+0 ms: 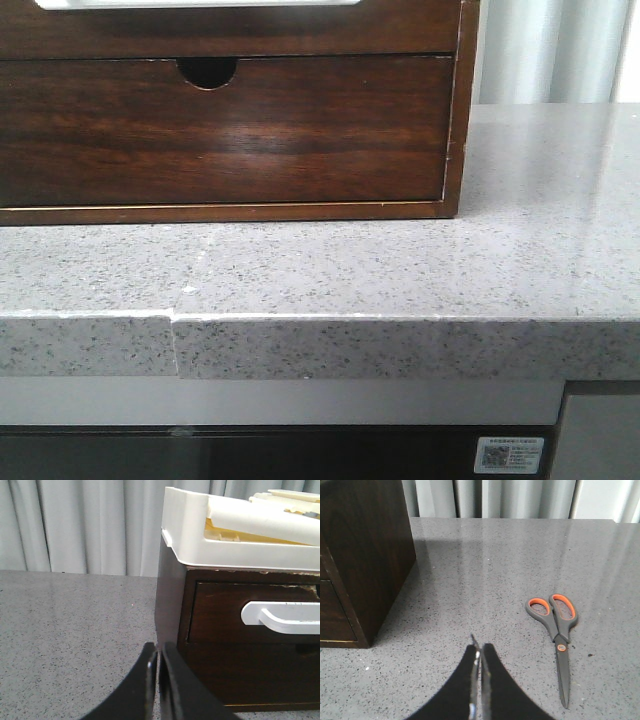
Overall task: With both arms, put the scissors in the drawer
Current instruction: 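Grasp the white drawer handle with the left gripper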
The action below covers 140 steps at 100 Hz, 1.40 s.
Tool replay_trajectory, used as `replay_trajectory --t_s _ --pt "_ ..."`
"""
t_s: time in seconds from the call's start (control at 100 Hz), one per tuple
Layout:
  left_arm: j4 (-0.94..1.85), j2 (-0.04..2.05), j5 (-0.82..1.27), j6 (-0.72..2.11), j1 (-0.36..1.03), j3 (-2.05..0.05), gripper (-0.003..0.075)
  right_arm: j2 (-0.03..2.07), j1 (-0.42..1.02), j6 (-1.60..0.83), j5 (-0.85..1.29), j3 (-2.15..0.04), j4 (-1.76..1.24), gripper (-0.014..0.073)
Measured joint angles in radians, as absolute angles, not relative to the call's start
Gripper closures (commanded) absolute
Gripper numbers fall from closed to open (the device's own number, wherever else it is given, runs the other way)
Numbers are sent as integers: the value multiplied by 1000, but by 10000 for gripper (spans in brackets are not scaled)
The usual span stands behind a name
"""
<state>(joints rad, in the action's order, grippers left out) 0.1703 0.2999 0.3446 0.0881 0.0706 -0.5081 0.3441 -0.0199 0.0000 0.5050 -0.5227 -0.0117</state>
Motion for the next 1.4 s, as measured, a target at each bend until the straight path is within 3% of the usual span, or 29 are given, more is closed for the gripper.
replay_trajectory --t_s 0.41,0.47,0.54,0.69,0.76,0.86,1.19,1.4 --pt "170 300 346 88 71 -508 739 344 -20 0 505 -523 -12 660" --pt "170 300 346 88 71 -508 718 344 -20 0 505 -523 -12 623" --pt "170 300 348 88 69 -508 610 344 -20 0 505 -523 -12 528" --pt "152 300 348 88 36 -508 235 344 -20 0 505 -523 -10 216" --pt "148 300 348 88 24 -508 162 344 -20 0 505 -523 -8 90" --pt "146 300 348 88 18 -508 172 344 -20 0 497 -523 0 15" --pt "163 300 348 88 18 -508 261 344 -20 0 485 -523 0 15" --pt "373 301 335 88 18 -508 305 344 -20 0 485 -523 -19 15"
